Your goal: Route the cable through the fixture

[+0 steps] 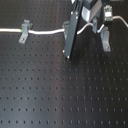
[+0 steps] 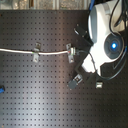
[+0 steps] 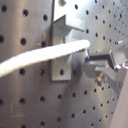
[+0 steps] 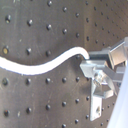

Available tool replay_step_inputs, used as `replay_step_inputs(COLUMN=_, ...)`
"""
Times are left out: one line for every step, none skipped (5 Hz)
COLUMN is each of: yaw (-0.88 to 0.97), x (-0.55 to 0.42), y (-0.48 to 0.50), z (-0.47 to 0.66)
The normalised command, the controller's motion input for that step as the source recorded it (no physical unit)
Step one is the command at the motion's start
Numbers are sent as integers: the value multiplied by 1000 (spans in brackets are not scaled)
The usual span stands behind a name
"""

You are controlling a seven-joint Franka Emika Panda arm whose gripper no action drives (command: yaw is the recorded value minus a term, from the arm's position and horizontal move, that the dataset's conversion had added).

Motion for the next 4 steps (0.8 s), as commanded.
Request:
replay_step_inputs(yaw=-249, x=-16, y=-15, z=-349)
replay_step_inputs(yaw=-480, x=-2, y=-1, z=-544)
replay_step_inputs(yaw=-760, x=6, y=4, z=-420)
replay_step_inputs(yaw=-814, x=4, y=0, z=-407)
